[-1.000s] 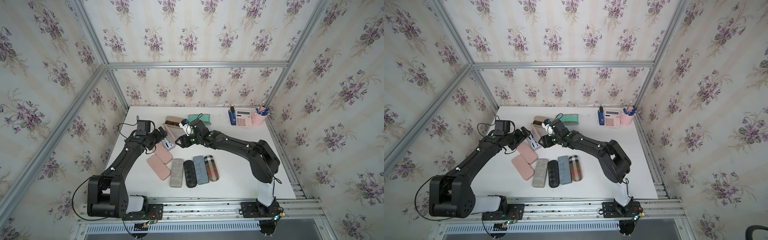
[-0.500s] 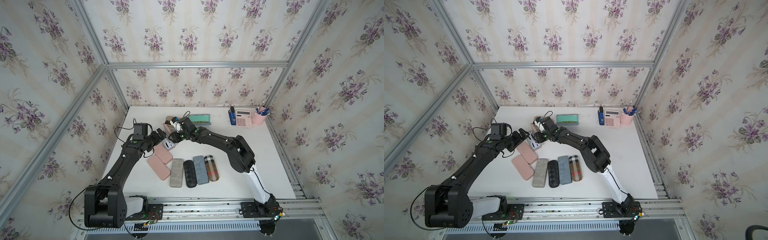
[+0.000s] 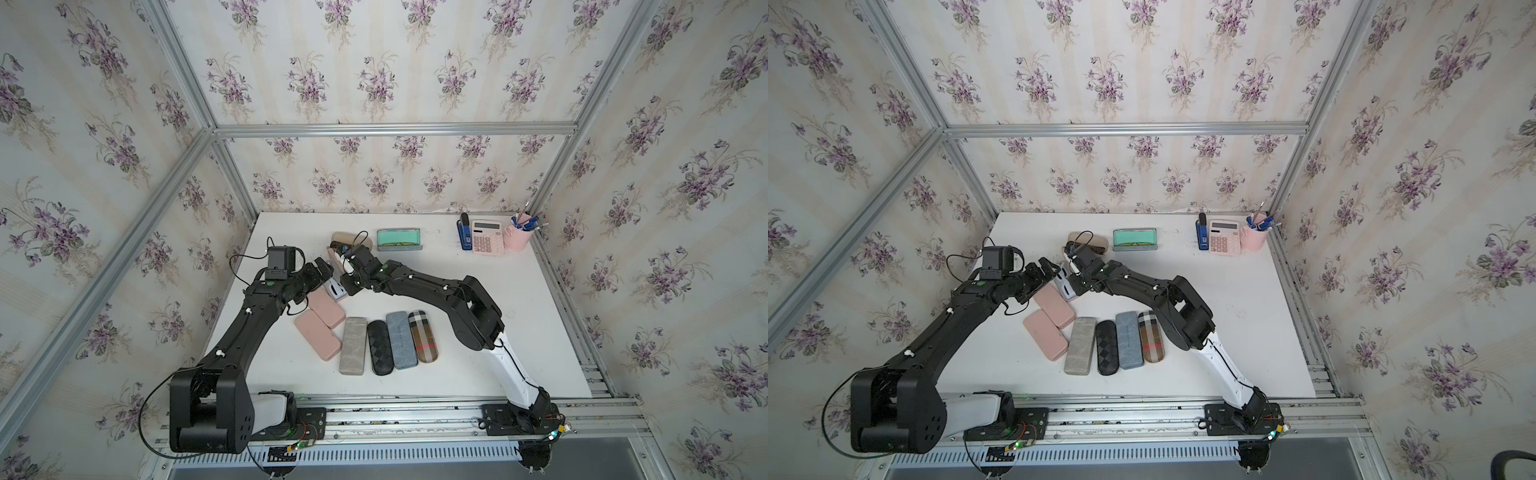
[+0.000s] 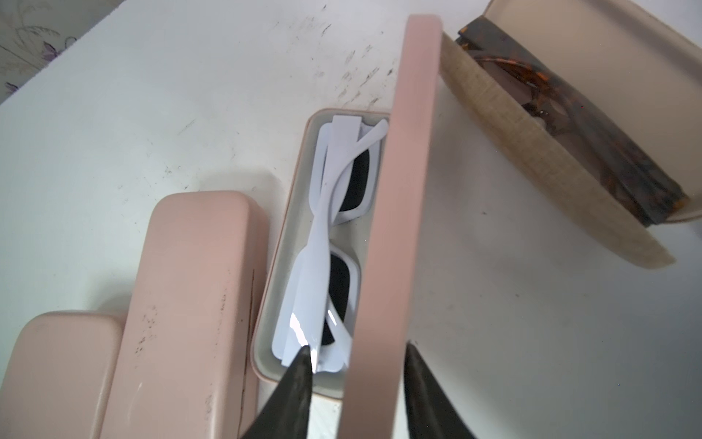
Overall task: Close the glasses case
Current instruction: Move the glasses case to the center of the board.
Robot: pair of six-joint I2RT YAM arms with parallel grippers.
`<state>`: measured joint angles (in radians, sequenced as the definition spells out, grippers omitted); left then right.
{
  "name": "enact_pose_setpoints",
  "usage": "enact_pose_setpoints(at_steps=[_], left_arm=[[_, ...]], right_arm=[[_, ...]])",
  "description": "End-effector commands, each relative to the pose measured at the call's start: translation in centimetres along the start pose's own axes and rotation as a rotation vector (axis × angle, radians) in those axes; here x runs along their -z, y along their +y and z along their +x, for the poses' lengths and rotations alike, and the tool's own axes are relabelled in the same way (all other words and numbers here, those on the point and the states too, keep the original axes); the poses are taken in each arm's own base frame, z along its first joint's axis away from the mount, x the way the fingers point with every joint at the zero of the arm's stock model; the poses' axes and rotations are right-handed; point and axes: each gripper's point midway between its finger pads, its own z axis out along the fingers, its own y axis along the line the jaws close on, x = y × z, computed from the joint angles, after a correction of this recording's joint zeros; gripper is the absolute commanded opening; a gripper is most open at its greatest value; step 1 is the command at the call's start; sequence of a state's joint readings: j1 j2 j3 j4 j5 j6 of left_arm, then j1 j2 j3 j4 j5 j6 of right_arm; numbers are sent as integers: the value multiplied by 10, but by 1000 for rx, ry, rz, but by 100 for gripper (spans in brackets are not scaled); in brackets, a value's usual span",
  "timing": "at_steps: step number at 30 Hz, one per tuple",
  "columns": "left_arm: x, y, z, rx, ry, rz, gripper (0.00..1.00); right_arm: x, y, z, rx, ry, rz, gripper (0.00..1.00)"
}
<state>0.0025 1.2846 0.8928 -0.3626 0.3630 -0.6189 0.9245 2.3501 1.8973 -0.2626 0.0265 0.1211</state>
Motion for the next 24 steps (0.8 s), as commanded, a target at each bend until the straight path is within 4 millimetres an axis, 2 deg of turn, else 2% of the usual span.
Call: enact_pose_setpoints(at_steps=[1, 11, 19, 24], left_arm=[[1, -4, -1, -14, 2, 16, 100], [0, -4, -1, -17, 8, 20, 100], [1, -10, 0, -29, 13, 42, 100], [4, -18, 4, -43, 19, 65, 100]], right_arm=[[4, -8, 0, 39, -1, 83, 34], [22, -16, -16, 41, -60, 192, 14], [38, -31, -15, 41, -65, 288, 10], [56, -46, -7, 45, -73, 361, 8]])
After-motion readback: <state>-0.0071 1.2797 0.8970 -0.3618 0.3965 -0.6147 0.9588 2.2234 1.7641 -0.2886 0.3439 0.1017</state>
